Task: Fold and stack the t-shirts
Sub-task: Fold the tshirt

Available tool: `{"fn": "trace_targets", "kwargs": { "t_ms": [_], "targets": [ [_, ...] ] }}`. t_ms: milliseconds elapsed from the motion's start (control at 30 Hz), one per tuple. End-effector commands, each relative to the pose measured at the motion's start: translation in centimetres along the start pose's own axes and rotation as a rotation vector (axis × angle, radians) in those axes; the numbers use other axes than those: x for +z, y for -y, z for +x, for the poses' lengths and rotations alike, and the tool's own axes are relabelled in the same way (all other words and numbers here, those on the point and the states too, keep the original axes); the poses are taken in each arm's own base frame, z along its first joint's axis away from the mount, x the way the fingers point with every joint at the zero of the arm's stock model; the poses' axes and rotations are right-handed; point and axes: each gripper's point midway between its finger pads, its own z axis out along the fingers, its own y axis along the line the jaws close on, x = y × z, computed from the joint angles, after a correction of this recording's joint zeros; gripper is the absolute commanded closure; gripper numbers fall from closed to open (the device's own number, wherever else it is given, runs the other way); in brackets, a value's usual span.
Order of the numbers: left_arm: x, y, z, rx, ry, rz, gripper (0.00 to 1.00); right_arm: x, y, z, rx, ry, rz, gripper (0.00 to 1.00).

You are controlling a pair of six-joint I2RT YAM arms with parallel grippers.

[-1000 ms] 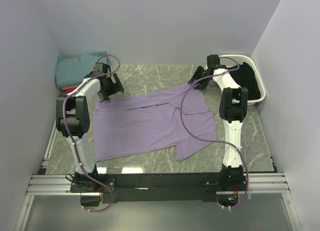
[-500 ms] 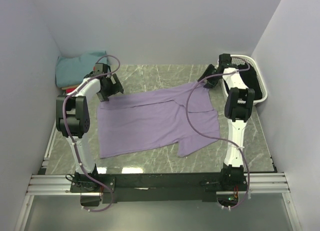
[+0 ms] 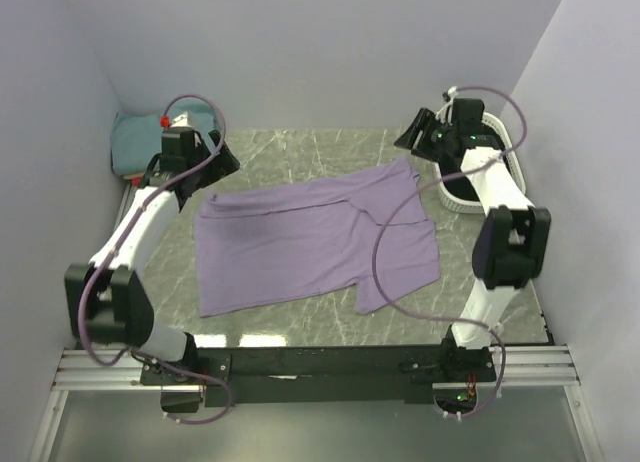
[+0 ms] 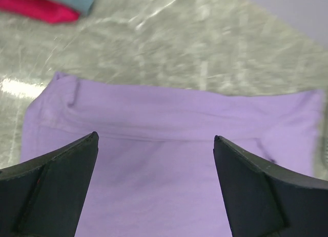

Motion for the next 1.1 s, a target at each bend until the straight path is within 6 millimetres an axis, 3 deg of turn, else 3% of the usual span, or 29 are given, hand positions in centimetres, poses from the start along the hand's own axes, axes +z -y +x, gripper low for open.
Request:
{"fn": "trace_targets", "kwargs": {
  "t_ms": [0, 100, 267, 367, 533, 567, 633, 667, 800, 1067],
  "targets": [
    [-2.3, 0.4, 2.6, 0.001, 0.012, 0.032, 0.0, -4.0, -3.3, 0.7, -0.072, 0.063, -0.094, 0.32],
    [-3.2, -1.4, 5.7, -0.04, -0.017, 0.011, 0.0, -4.4, -3.2, 3.3, -0.063, 0.007, -0.119, 0.31],
    [-5.7, -1.4, 9.2, -0.106, -0.062, 0.044, 0.0, -6.1, -1.1, 6.8, 0.016, -0.035, 0.0, 0.32],
    [-7.6, -2.5, 11.3, -0.159, -0.055, 0.009, 0.01, -8.0, 1.0, 11.0, 0.054, -0.068, 0.15, 0.3],
    [-10.3, -5.1, 15.4, -0.253, -0.113, -0.045, 0.01, -12.0, 3.8, 18.3, 0.193, -0.071, 0.249, 0.3],
    [-10.6, -5.2, 15.8, -0.262, -0.119, -0.043, 0.01, -12.5, 5.0, 20.8, 0.227, -0.102, 0.283, 0.3],
    [-11.3, -6.0, 17.1, -0.289, -0.141, -0.068, 0.01, -13.9, 4.6, 21.5, 0.259, -0.048, 0.276, 0.29],
    [-11.5, -5.9, 17.5, -0.292, -0.151, -0.069, 0.0, -14.4, 5.3, 23.1, 0.276, -0.066, 0.308, 0.29],
    [-12.1, -5.4, 19.0, -0.295, -0.175, -0.07, 0.0, -16.2, 5.2, 24.7, 0.3, -0.031, 0.309, 0.29],
    [-10.9, -6.2, 21.3, -0.211, -0.234, -0.192, 0.01, -14.9, 5.8, 30.3, 0.348, -0.126, 0.332, 0.3]
  ]
}}
